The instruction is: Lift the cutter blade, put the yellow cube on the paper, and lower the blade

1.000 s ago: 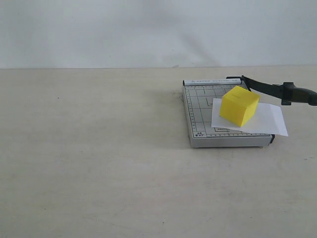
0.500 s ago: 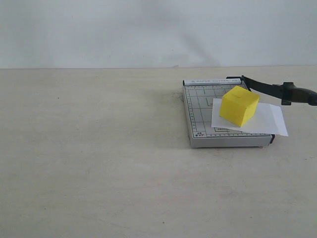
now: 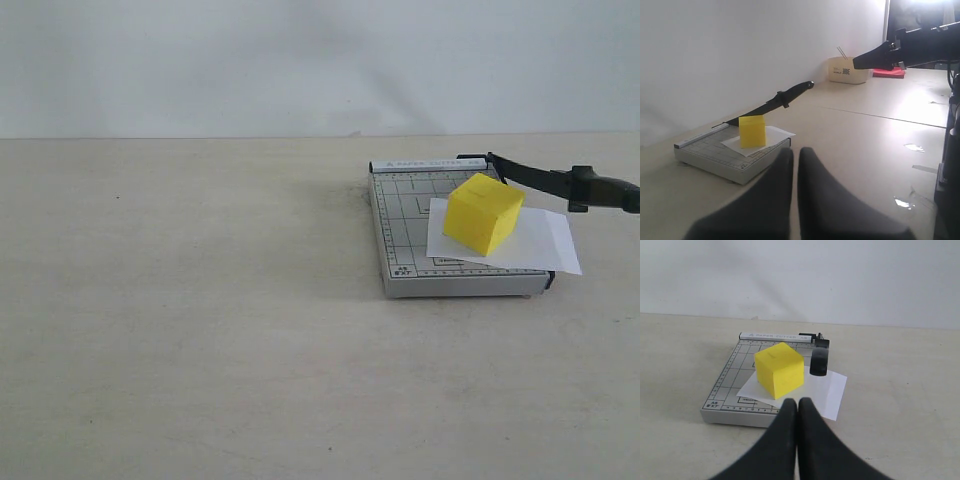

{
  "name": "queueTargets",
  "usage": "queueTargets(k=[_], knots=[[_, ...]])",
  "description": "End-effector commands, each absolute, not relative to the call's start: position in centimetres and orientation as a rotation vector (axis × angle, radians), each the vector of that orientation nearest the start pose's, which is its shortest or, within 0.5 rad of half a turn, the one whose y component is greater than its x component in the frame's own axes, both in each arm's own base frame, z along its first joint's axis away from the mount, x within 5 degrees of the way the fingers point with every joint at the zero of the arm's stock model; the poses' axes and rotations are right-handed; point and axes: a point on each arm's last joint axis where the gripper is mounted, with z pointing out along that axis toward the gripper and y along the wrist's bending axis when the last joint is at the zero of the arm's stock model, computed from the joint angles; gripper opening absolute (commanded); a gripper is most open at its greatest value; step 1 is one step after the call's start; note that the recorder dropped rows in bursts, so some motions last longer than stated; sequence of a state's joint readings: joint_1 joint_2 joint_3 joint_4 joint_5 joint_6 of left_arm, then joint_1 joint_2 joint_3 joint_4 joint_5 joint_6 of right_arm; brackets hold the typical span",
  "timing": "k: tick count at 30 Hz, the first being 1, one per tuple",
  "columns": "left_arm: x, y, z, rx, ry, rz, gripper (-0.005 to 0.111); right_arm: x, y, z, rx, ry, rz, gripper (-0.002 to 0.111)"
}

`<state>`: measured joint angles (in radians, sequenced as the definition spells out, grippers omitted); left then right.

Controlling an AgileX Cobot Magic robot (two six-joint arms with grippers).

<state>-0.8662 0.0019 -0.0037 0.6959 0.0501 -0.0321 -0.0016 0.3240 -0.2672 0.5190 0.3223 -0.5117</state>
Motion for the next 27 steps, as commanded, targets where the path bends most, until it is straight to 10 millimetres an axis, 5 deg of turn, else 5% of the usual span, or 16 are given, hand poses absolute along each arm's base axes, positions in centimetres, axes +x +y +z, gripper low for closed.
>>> queueTargets(k=[1,27], knots=[[3.81,-4.15,21.04,1.02,1.123,-0.173,0.004,8.12,1.38,25.57,-0.123,1.816,0.125,0.0],[3.72,-4.25,20.84,1.06,1.116,-0.158,0.004,8.12,1.38,25.57,-0.123,1.816,0.125,0.0]])
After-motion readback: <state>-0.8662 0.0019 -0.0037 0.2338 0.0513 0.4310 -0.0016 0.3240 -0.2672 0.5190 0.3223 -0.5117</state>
